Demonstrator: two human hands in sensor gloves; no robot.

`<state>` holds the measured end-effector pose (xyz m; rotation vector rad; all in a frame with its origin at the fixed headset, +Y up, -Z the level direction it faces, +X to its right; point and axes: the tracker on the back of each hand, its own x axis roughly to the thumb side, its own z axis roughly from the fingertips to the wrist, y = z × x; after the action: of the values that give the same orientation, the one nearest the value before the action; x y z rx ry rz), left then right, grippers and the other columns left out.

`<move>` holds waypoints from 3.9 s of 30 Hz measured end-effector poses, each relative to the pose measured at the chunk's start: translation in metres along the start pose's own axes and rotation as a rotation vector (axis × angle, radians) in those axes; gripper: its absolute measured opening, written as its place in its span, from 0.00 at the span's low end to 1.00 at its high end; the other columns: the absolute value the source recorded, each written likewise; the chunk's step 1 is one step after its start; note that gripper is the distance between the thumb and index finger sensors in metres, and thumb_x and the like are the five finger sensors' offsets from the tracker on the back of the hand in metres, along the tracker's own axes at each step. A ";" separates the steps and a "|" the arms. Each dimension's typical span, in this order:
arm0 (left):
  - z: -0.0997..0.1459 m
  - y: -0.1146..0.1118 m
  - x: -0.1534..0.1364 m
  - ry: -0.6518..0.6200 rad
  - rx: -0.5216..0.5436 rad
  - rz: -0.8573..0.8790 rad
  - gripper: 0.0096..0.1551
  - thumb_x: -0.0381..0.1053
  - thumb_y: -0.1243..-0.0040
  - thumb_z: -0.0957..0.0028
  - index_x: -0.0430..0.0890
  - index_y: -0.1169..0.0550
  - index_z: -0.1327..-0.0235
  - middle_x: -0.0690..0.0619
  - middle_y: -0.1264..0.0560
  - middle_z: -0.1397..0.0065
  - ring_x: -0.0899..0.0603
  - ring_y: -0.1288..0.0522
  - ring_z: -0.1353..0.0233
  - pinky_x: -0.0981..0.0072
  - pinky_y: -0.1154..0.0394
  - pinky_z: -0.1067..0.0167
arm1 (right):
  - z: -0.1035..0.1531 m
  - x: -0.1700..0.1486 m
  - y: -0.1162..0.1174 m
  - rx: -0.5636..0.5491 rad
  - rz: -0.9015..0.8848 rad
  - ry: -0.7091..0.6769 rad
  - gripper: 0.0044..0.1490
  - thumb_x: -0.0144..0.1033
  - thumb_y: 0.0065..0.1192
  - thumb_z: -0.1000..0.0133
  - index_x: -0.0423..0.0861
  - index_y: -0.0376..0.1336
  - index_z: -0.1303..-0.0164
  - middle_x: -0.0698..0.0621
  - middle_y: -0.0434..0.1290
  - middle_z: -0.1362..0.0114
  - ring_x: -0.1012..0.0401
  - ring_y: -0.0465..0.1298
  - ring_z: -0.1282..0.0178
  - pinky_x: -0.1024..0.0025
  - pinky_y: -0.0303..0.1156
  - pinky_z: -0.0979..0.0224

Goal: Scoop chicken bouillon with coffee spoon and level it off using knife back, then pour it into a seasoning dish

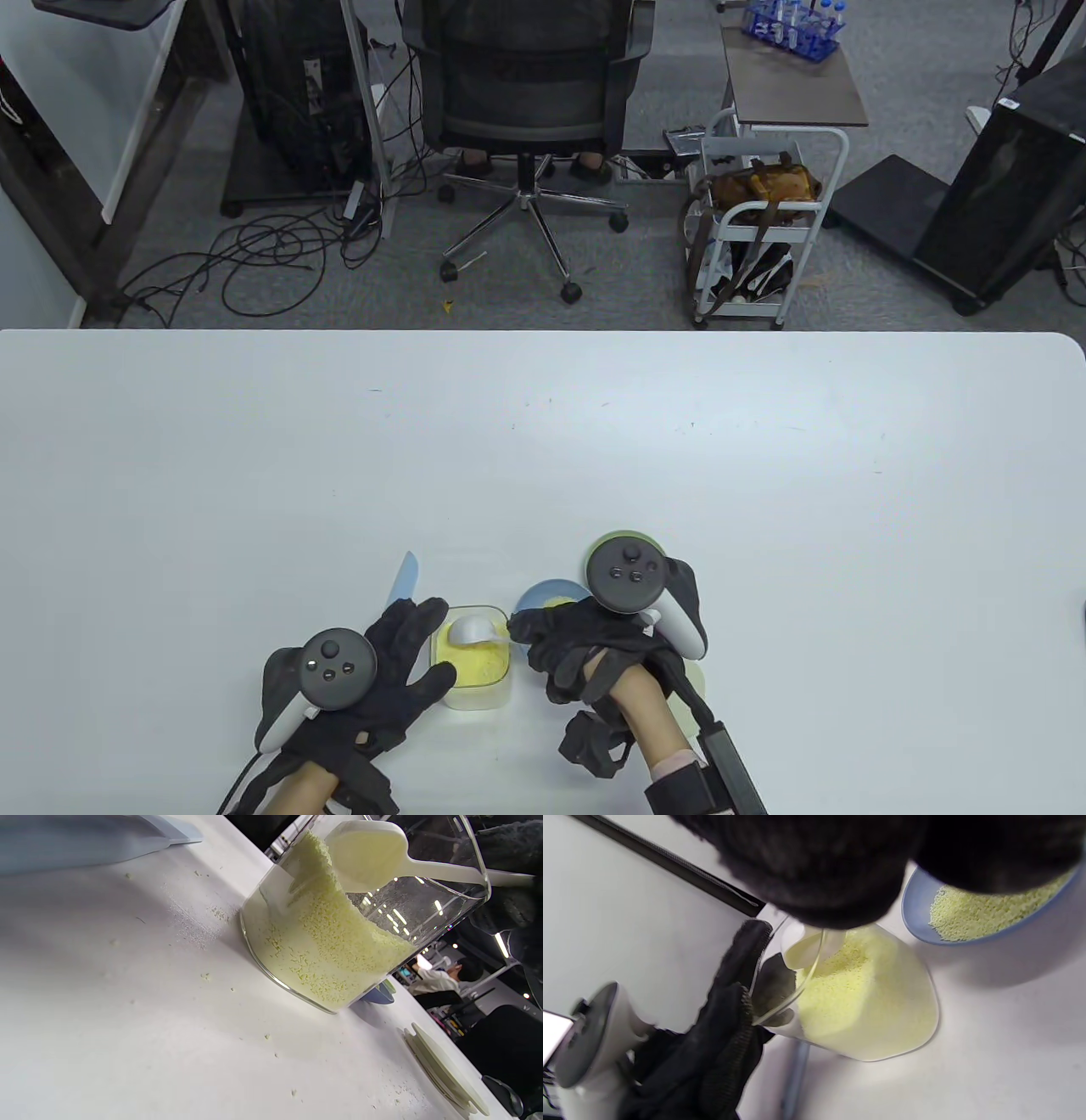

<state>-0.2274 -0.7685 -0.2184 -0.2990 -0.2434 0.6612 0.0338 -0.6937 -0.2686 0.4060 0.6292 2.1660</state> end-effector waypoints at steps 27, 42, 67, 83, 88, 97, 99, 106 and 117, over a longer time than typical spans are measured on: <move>-0.001 -0.001 0.000 0.005 -0.005 -0.001 0.49 0.78 0.55 0.53 0.68 0.55 0.21 0.38 0.54 0.13 0.30 0.52 0.14 0.31 0.52 0.25 | -0.003 -0.047 0.024 0.096 -0.598 0.057 0.23 0.20 0.62 0.55 0.27 0.66 0.52 0.27 0.78 0.71 0.72 0.80 0.95 0.69 0.83 0.88; 0.001 0.008 -0.004 -0.021 -0.004 0.162 0.50 0.78 0.60 0.52 0.63 0.55 0.19 0.38 0.57 0.13 0.30 0.54 0.15 0.30 0.53 0.26 | 0.019 -0.067 0.013 0.034 -0.759 -0.046 0.25 0.22 0.61 0.53 0.25 0.63 0.50 0.28 0.79 0.68 0.73 0.81 0.93 0.69 0.84 0.85; 0.000 0.023 -0.025 0.478 -0.033 -0.427 0.39 0.62 0.31 0.57 0.39 0.26 0.41 0.45 0.19 0.56 0.53 0.20 0.65 0.52 0.24 0.51 | 0.023 -0.067 0.014 0.007 -0.757 -0.063 0.25 0.22 0.61 0.52 0.25 0.63 0.49 0.28 0.79 0.68 0.73 0.81 0.92 0.69 0.85 0.84; -0.007 0.014 -0.025 0.372 -0.041 -0.333 0.28 0.58 0.29 0.55 0.35 0.18 0.57 0.47 0.15 0.68 0.53 0.18 0.74 0.55 0.21 0.60 | 0.024 -0.068 0.012 -0.011 -0.768 -0.049 0.25 0.22 0.61 0.52 0.25 0.63 0.49 0.28 0.79 0.68 0.73 0.81 0.92 0.69 0.85 0.84; 0.004 0.031 -0.010 0.262 0.013 -0.184 0.27 0.57 0.29 0.55 0.36 0.17 0.57 0.46 0.14 0.67 0.52 0.18 0.73 0.55 0.21 0.59 | 0.025 -0.069 0.012 -0.014 -0.766 -0.045 0.25 0.22 0.61 0.52 0.25 0.63 0.49 0.28 0.79 0.68 0.73 0.81 0.92 0.69 0.85 0.84; 0.023 0.033 0.031 -0.155 -0.054 0.125 0.27 0.57 0.28 0.55 0.36 0.17 0.57 0.45 0.14 0.67 0.52 0.18 0.73 0.54 0.21 0.58 | 0.023 -0.065 0.012 -0.026 -0.745 -0.056 0.25 0.23 0.60 0.51 0.26 0.62 0.48 0.29 0.78 0.65 0.73 0.82 0.90 0.69 0.85 0.81; 0.021 0.027 0.032 -0.151 -0.096 0.111 0.26 0.57 0.28 0.55 0.36 0.17 0.57 0.45 0.14 0.68 0.52 0.18 0.74 0.54 0.21 0.58 | 0.023 -0.063 0.013 -0.021 -0.737 -0.066 0.25 0.23 0.60 0.51 0.27 0.61 0.47 0.29 0.77 0.65 0.73 0.81 0.89 0.69 0.85 0.80; 0.014 0.019 0.026 -0.101 -0.185 0.094 0.26 0.56 0.29 0.54 0.36 0.17 0.57 0.45 0.14 0.67 0.52 0.17 0.73 0.54 0.21 0.58 | 0.026 -0.058 0.015 -0.009 -0.677 -0.079 0.26 0.24 0.60 0.51 0.28 0.61 0.46 0.29 0.77 0.63 0.72 0.82 0.87 0.68 0.84 0.78; 0.012 0.025 0.015 -0.063 -0.208 0.138 0.26 0.56 0.29 0.53 0.36 0.17 0.56 0.44 0.14 0.66 0.51 0.17 0.72 0.53 0.21 0.57 | 0.040 -0.059 0.007 -0.051 -0.692 -0.105 0.26 0.24 0.60 0.52 0.27 0.62 0.47 0.29 0.77 0.64 0.72 0.81 0.87 0.69 0.84 0.79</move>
<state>-0.2334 -0.7381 -0.2141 -0.4984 -0.3548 0.7844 0.0846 -0.7325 -0.2362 0.2248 0.5511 1.4877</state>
